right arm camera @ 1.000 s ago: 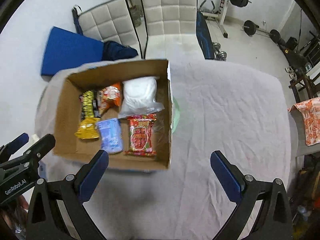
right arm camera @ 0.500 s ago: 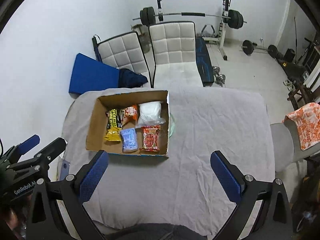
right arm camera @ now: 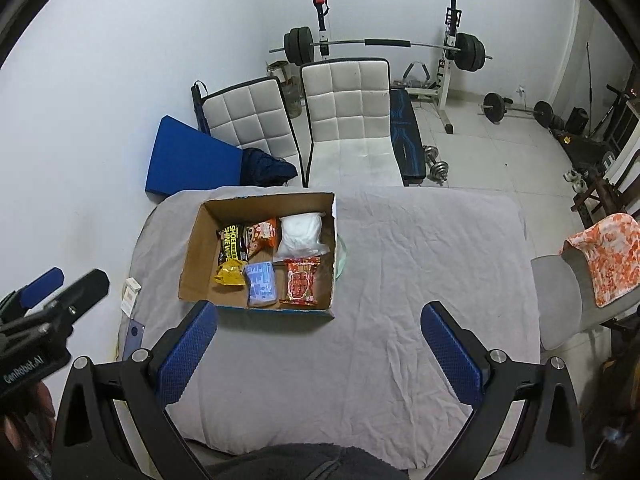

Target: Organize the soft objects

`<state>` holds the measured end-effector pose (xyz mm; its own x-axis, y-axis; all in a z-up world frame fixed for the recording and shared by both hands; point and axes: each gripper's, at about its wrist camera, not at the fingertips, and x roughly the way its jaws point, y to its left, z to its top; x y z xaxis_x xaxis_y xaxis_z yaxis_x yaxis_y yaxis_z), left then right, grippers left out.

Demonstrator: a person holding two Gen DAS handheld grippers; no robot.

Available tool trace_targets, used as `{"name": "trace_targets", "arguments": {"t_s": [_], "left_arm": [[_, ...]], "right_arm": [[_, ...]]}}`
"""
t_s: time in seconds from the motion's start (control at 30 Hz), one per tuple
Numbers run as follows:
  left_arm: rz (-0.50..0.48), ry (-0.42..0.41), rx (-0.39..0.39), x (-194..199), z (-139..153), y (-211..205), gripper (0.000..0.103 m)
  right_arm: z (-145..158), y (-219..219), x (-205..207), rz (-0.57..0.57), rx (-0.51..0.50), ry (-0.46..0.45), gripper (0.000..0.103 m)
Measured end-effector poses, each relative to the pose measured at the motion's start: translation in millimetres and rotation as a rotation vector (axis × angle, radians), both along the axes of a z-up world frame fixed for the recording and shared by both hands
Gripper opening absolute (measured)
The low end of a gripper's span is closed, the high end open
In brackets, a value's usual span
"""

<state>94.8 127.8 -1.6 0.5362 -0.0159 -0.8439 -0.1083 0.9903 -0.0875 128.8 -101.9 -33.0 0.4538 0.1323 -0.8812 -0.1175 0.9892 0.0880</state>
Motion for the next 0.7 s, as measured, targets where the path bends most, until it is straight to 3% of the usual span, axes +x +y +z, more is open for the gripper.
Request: {"name": "trace_targets", "arguments": {"t_s": [0.7], "left_arm": [[-0.007,-0.014,0.011,-8.7,9.1,-4.6,0.101]], "right_arm": [[13.9,-9.9,-12.3,-0.001,-0.020,-0.041,0.103]]}}
